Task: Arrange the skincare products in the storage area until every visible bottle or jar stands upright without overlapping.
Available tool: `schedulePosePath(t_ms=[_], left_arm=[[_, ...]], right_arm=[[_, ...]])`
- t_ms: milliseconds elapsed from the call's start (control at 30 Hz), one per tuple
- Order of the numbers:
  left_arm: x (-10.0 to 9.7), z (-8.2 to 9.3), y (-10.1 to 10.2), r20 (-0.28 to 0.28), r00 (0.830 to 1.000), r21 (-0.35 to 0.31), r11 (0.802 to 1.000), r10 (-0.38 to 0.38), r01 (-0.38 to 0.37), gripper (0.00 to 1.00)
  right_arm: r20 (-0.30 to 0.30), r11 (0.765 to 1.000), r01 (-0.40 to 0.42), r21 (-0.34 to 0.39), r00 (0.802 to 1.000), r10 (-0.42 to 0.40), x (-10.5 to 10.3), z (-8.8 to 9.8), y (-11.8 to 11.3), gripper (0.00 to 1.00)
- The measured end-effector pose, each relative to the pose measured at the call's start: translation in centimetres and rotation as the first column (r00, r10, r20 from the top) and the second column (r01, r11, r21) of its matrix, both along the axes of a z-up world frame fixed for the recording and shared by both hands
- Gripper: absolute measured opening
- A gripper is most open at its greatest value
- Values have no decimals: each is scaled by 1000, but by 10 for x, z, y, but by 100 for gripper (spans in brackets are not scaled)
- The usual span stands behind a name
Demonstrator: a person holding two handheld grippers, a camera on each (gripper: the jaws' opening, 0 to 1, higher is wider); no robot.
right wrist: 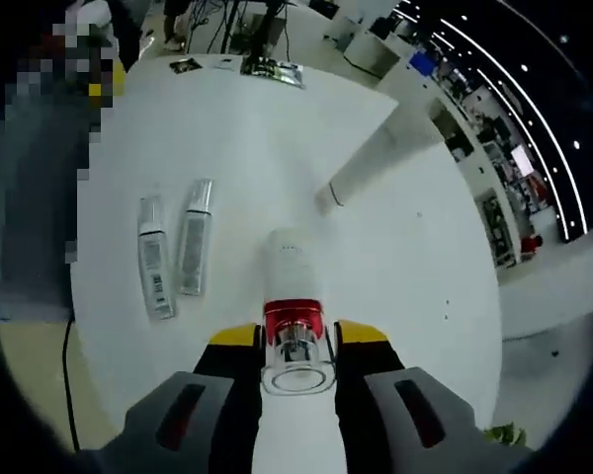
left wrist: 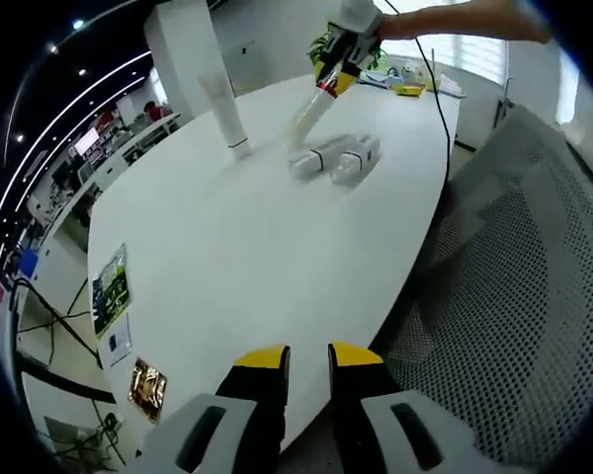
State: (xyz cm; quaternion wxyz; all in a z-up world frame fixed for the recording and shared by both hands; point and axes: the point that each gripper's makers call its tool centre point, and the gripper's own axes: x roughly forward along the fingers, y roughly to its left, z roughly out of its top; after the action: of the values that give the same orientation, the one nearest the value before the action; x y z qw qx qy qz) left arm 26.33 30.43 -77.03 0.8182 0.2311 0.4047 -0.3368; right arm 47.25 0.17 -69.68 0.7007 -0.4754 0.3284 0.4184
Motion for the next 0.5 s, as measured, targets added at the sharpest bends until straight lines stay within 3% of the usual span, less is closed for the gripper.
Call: schedulePosePath(t_ms=[233, 500], left_arm=[[4, 7, -3, 36, 999, -26, 1000, 0, 1, 16], [6, 12, -4, 61, 998, -42, 999, 4, -2, 16]], right_arm=[[-50, 993, -72, -94, 996, 67, 6, 6, 32, 24], [-142, 966, -160, -204, 981, 133, 16, 11, 48, 24]])
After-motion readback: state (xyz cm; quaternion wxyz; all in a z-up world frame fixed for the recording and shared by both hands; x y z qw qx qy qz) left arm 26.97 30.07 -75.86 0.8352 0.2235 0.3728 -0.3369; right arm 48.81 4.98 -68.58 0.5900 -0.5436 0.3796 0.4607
